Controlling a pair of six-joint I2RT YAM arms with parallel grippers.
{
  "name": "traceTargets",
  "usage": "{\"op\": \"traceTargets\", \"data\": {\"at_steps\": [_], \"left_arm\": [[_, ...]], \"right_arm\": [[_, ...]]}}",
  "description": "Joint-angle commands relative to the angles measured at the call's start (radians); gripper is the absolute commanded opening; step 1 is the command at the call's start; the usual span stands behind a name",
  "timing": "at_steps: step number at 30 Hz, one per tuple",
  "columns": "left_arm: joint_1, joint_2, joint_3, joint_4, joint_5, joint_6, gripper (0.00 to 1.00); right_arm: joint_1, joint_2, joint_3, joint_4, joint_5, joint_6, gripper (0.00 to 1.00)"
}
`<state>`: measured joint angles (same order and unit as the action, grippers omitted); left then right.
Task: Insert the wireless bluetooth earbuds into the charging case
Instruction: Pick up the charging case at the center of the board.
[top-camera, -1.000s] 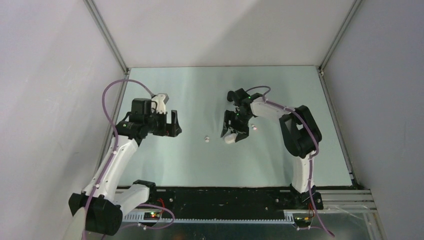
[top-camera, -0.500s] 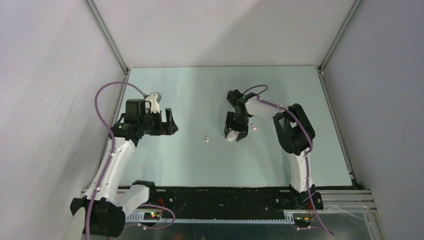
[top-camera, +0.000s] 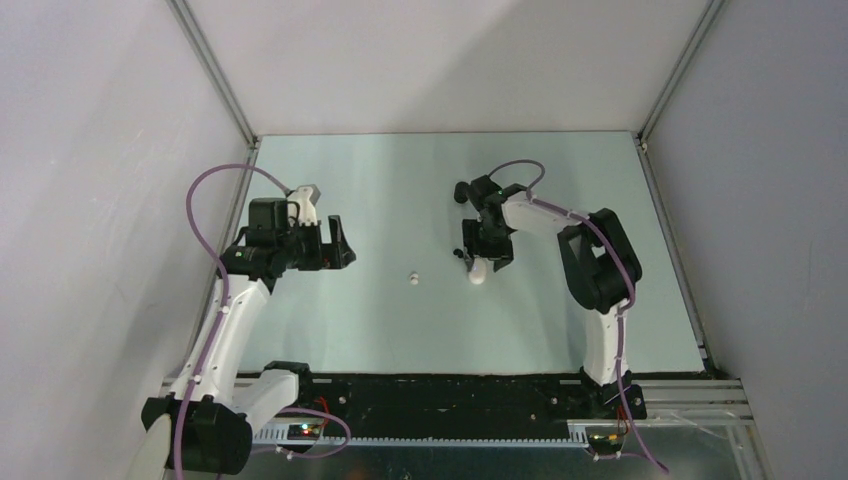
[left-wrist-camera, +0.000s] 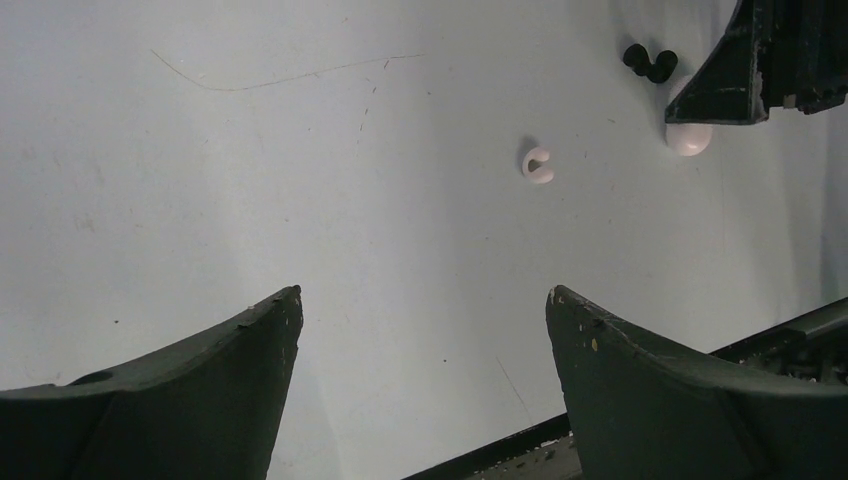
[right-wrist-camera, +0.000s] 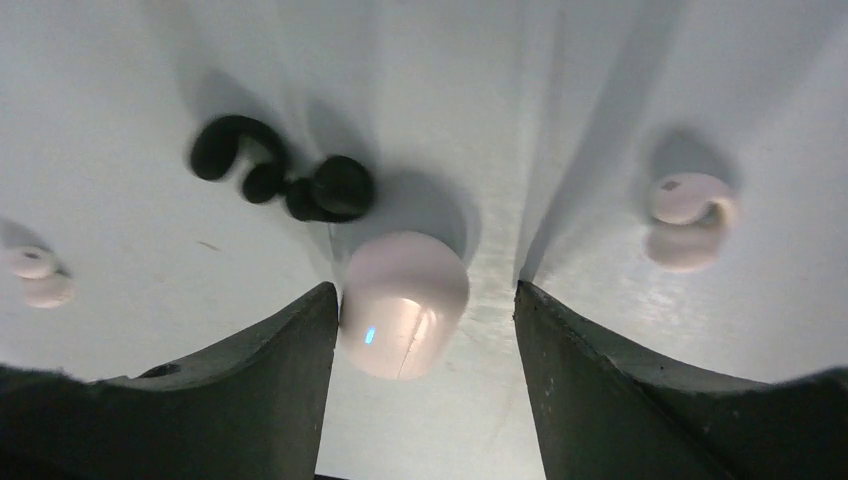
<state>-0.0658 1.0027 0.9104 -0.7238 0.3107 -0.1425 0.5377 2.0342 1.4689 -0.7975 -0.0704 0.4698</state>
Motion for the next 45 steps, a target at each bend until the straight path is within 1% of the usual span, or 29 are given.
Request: {"op": "traceTargets", "data": {"at_steps": [1,5,9,10,12,13,14,15,18,21,24,28,31,34,36,37,41,45], "left_arm": [[0.008,0.002,0.041,0.010,0.030,-0.010,0.95],[0.007,0.004,0.047,0.025,0.031,-0.008,0.95],[0.007,-0.001,0.050,0.045,0.039,-0.007,0.95],[0.007,-0.003,0.051,0.048,0.041,-0.006,0.95],[0.007,-0.003,0.057,0.052,0.050,-0.001,0.95],[0.007,-0.003,0.060,0.054,0.054,0.005,0.95],[0.007,-0.001,0.063,0.055,0.061,0.010,0.96],[0.007,0.004,0.064,0.056,0.065,0.013,0.95],[0.007,0.020,0.072,0.056,0.067,0.005,0.95],[0.008,0.046,0.084,0.057,0.073,-0.005,0.95],[0.007,0.067,0.103,0.057,0.078,-0.015,0.95],[0.007,0.097,0.129,0.058,0.080,-0.020,0.95],[0.007,0.118,0.147,0.058,0.082,-0.021,0.95],[0.006,0.136,0.158,0.061,0.082,-0.023,0.95],[0.006,0.145,0.163,0.064,0.081,-0.025,0.95],[0.007,0.147,0.166,0.065,0.082,-0.027,0.94],[0.005,0.164,0.184,0.068,0.092,-0.031,0.94],[0.004,0.169,0.187,0.068,0.089,-0.029,0.94]], "right_arm": [[-0.041,-0.053,-0.099,0.035,0.088,-0.205,0.69],[-0.059,-0.091,-0.112,0.059,0.083,-0.337,0.71],[-0.071,-0.143,-0.139,0.095,0.064,-0.430,0.72],[-0.072,-0.149,-0.147,0.101,0.041,-0.448,0.73],[-0.076,-0.160,-0.147,0.103,-0.089,-0.548,0.74],[-0.074,-0.163,-0.142,0.074,-0.193,-0.656,0.76],[-0.069,-0.162,-0.138,0.059,-0.210,-0.702,0.77],[-0.056,-0.158,-0.138,0.041,-0.186,-0.745,0.80],[-0.063,-0.154,-0.151,0.046,-0.124,-0.716,0.81],[-0.067,-0.181,-0.189,0.101,-0.051,-0.662,0.78],[-0.062,-0.188,-0.198,0.134,0.012,-0.603,0.76],[-0.048,-0.183,-0.200,0.156,0.065,-0.562,0.72],[-0.038,-0.178,-0.201,0.159,0.070,-0.556,0.70],[-0.035,-0.171,-0.202,0.163,0.070,-0.564,0.59],[-0.035,-0.170,-0.202,0.159,0.091,-0.571,0.57],[-0.035,-0.170,-0.202,0.156,0.095,-0.573,0.57],[-0.035,-0.177,-0.206,0.140,0.099,-0.571,0.62],[-0.035,-0.183,-0.219,0.140,0.111,-0.567,0.63]]}}
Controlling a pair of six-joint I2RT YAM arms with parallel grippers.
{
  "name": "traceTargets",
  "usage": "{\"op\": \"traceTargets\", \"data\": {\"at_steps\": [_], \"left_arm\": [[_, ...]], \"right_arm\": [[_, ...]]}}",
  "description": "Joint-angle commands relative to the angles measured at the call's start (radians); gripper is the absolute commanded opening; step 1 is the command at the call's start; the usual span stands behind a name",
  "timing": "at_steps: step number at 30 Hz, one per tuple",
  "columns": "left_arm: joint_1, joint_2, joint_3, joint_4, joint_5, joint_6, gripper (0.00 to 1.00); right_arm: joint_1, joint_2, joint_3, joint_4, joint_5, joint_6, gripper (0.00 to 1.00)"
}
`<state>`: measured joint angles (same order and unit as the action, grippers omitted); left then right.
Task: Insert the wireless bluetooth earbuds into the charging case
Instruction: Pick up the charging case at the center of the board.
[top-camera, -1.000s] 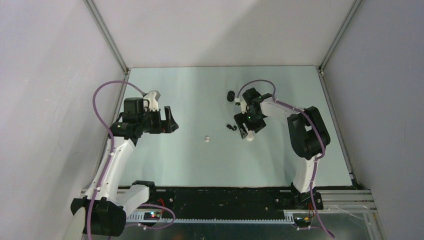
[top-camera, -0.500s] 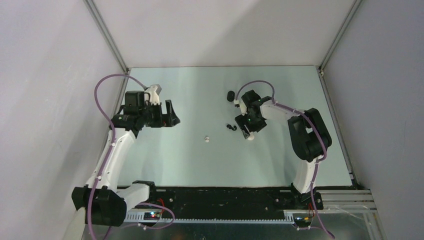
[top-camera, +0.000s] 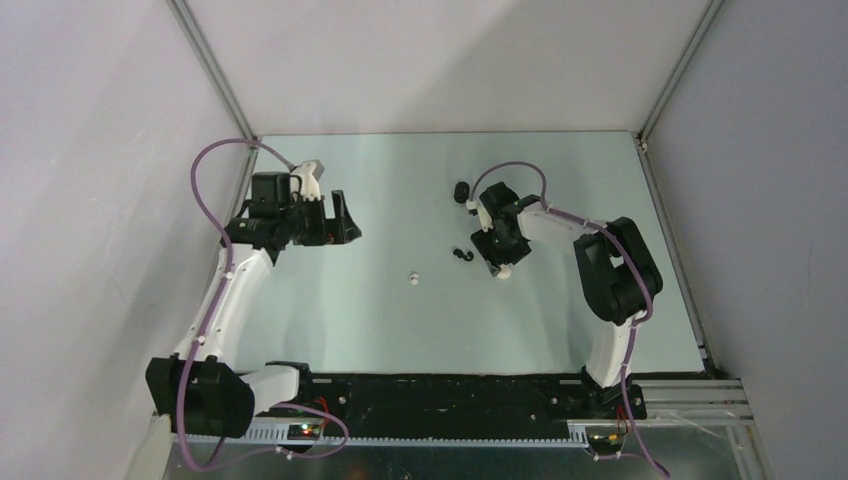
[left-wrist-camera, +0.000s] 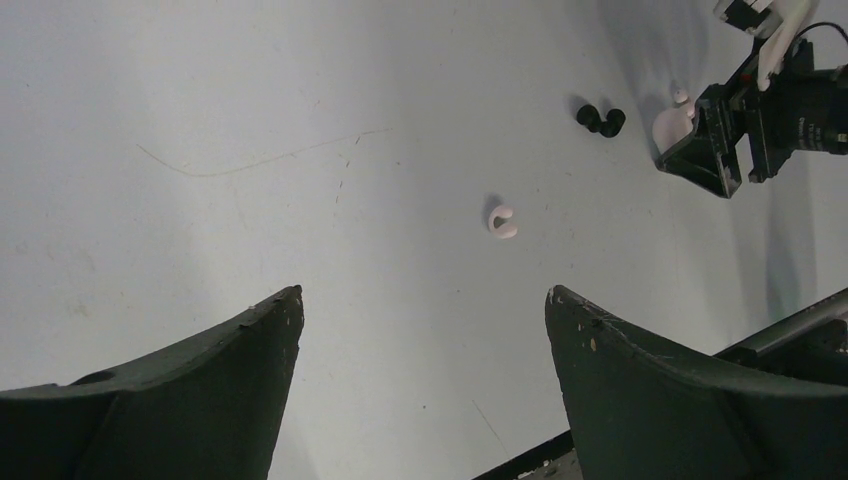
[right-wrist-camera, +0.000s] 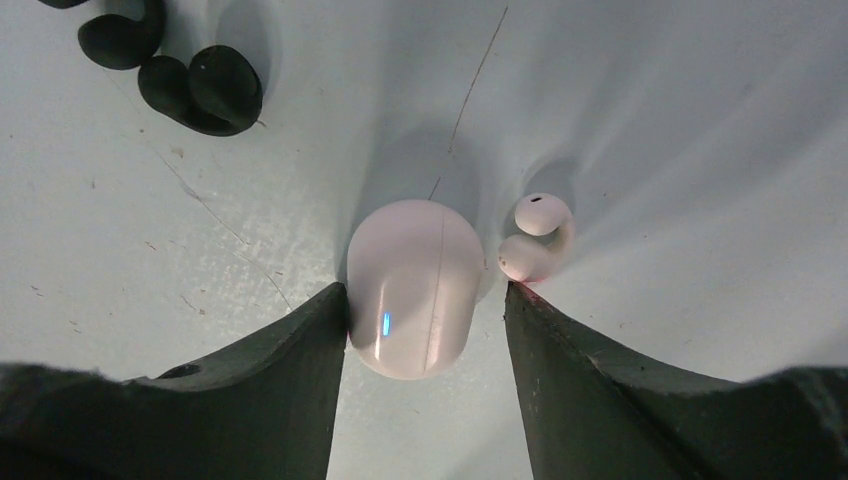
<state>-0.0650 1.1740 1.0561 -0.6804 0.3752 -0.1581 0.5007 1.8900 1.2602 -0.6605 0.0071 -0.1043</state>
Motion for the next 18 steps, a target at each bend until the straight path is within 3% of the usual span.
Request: {"op": "traceTargets", "data": {"at_steps": [1,4,10,15,17,18], "left_arm": [[0.002,-0.004,0.040,0.024,0.024,-0.014,0.94],[0.002,-0.008,0.035,0.025,0.024,-0.014,0.94],[0.001,-0.015,0.027,0.024,0.022,-0.011,0.94],[-0.005,-0.008,0.027,0.030,0.027,-0.011,0.94],[-0.007,-0.002,0.028,0.033,0.030,-0.013,0.94],[-0.008,0.003,0.029,0.034,0.031,-0.014,0.94]], "right_arm": [[0.001,-0.040,-0.016,0.003,0.032,0.007,0.62],[0.001,-0.042,-0.022,0.002,0.015,0.006,0.55],[0.001,-0.045,-0.033,0.005,0.005,0.006,0.53],[-0.005,-0.054,-0.036,-0.001,-0.039,-0.011,0.61],[-0.014,-0.058,-0.045,0.006,-0.049,-0.021,0.58],[-0.019,-0.059,-0.052,0.011,-0.049,-0.027,0.51]]}}
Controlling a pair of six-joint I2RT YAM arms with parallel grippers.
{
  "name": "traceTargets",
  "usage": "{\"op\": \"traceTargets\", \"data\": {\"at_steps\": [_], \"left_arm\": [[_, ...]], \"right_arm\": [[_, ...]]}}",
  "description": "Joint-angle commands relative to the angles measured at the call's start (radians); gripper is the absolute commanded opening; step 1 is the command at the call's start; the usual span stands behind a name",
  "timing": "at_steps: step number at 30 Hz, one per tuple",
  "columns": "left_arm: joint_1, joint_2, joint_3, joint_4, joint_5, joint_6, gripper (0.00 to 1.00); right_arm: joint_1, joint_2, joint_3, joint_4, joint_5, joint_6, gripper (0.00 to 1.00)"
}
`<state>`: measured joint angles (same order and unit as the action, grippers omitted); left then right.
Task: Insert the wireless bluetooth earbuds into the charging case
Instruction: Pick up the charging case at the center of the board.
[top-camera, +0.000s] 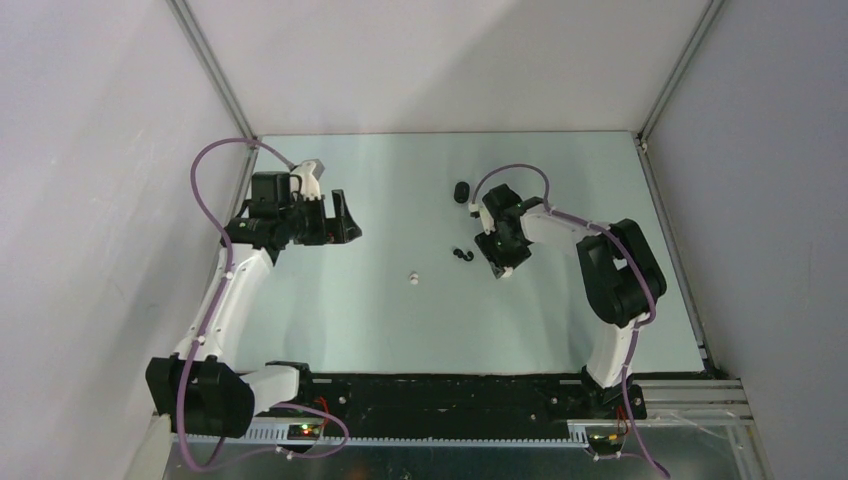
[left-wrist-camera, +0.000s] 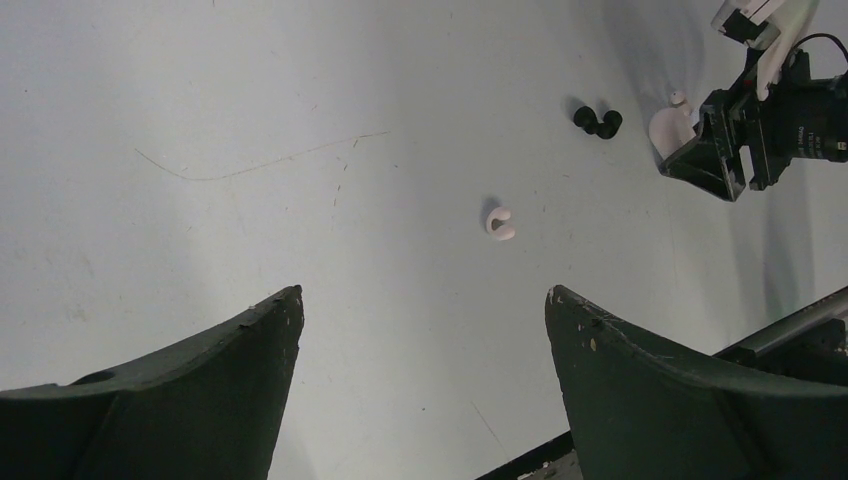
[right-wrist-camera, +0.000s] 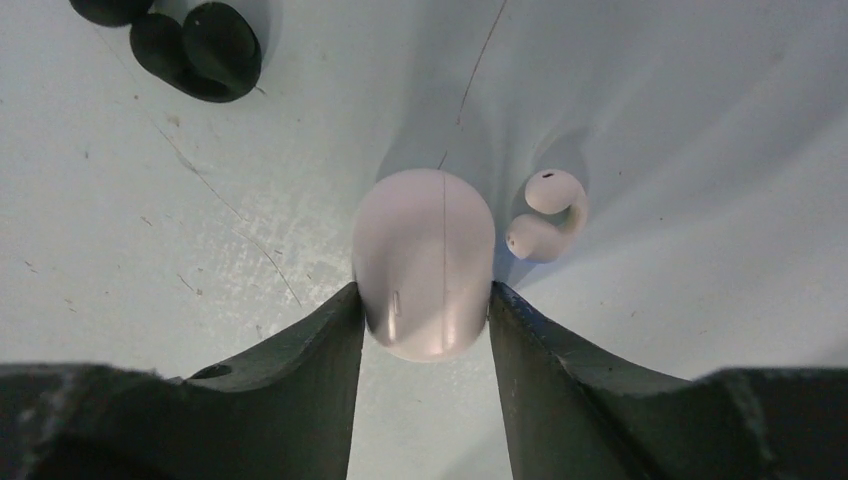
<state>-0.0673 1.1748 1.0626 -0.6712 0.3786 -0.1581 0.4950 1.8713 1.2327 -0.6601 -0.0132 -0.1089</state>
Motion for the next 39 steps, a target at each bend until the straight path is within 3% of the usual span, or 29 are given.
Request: {"op": "traceTargets", "data": {"at_steps": [1,3,8,11,16,22,28,39], "left_arm": [[-0.007,0.006,0.025,0.027,0.030,-0.016,0.94],[-0.011,0.017,0.030,0.028,0.034,-0.018,0.94],[-0.017,0.034,0.036,0.037,0.050,-0.031,0.94],[-0.020,0.052,0.036,0.059,0.120,-0.060,0.95],[-0.092,0.078,0.072,0.170,0.221,-0.095,0.95],[-0.237,0.111,0.147,0.358,0.240,-0.089,0.93],[-0.350,0.180,0.222,0.398,0.327,-0.016,0.82],[-0.374,0.213,0.246,0.398,0.399,0.012,0.68]], "right_arm": [[-0.017,-0.040,-0.027,0.020,-0.030,-0.034,0.47],[-0.019,-0.037,-0.035,0.029,-0.031,-0.061,0.37],[-0.018,-0.041,-0.043,0.018,-0.057,-0.150,0.28],[-0.015,-0.121,-0.043,-0.001,-0.068,-0.184,0.22],[0.018,-0.347,-0.043,0.028,-0.098,-0.250,0.21],[0.115,-0.527,-0.040,0.187,-0.144,-0.244,0.23],[0.201,-0.552,0.036,0.269,-0.140,-0.182,0.23],[0.256,-0.500,0.153,0.289,-0.120,-0.180,0.23]]}}
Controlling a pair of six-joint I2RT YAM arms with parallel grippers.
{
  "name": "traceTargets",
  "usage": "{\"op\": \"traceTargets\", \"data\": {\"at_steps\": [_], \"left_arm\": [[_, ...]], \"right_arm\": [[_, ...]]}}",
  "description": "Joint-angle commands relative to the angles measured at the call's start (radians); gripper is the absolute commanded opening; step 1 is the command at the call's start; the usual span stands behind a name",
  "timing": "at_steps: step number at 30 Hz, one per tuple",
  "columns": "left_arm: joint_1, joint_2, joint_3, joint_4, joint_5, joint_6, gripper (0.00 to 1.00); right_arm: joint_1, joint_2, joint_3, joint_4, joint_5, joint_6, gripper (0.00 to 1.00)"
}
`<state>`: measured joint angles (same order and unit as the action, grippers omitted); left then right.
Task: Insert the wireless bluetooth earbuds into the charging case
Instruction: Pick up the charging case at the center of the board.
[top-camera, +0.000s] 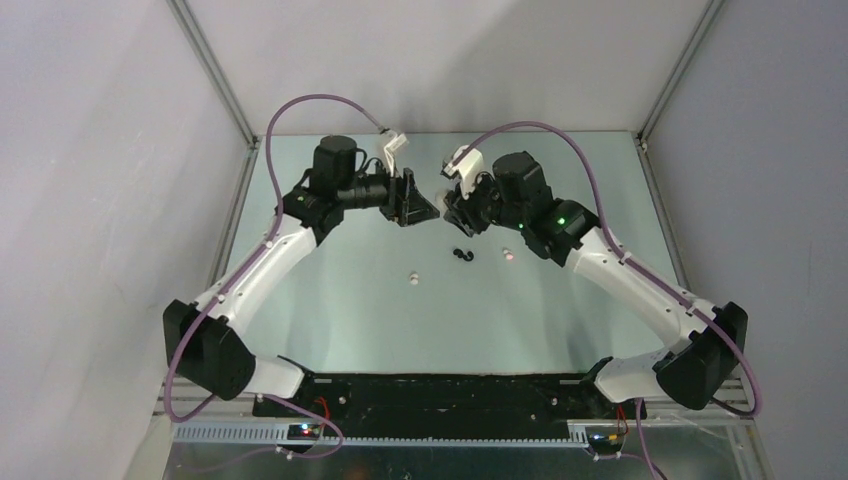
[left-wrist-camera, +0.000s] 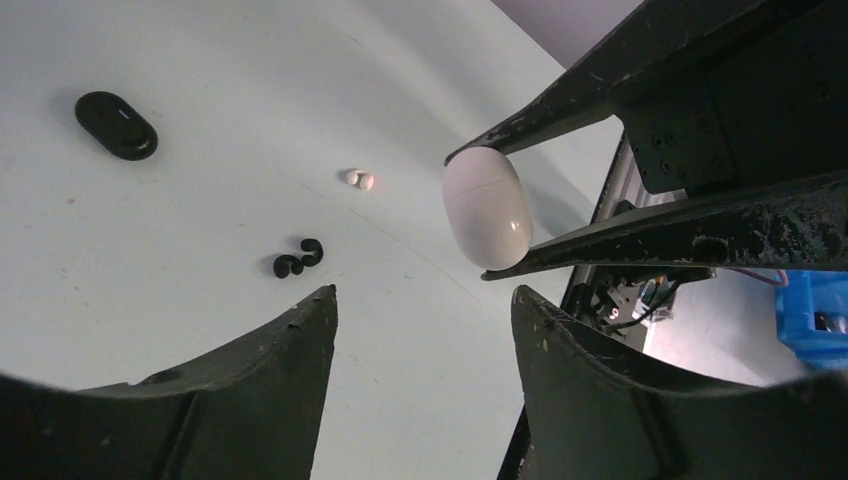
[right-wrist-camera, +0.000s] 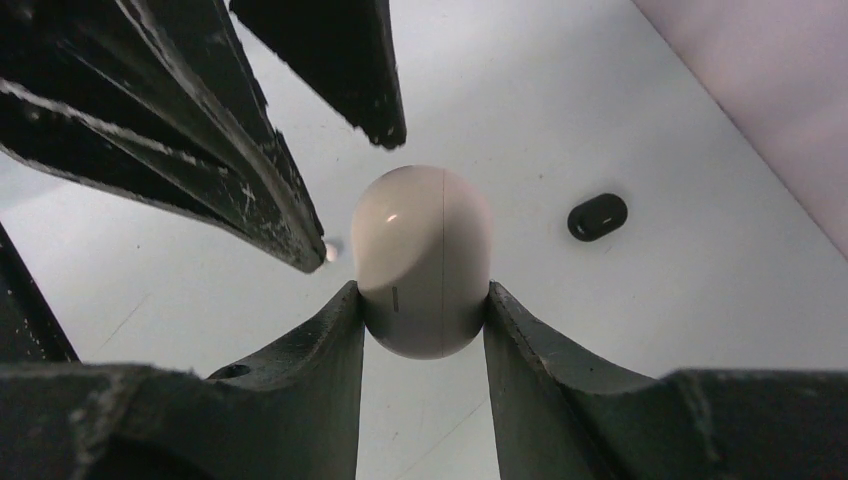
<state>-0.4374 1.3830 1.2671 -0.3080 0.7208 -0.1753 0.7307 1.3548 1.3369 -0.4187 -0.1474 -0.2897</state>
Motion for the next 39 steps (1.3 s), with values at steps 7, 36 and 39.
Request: {"op": "traceTargets", "data": {"at_steps": [7,36,39], "left_arm": [[-0.007,-0.001,0.038,0.036,0.075,0.034,0.61],[0.007,0.073,0.092,0.035,0.247,0.020,0.49],[0.016,0.083,0.103,0.036,0.283,0.011,0.54]], "right_arm": [[0.052,0.021,0.051,0.051,0.024,-0.004,0.23],[0.102,0.043,0.051,0.121,0.128,0.006,0.19],[0.101,0.044,0.050,0.120,0.134,0.006,0.19]]}}
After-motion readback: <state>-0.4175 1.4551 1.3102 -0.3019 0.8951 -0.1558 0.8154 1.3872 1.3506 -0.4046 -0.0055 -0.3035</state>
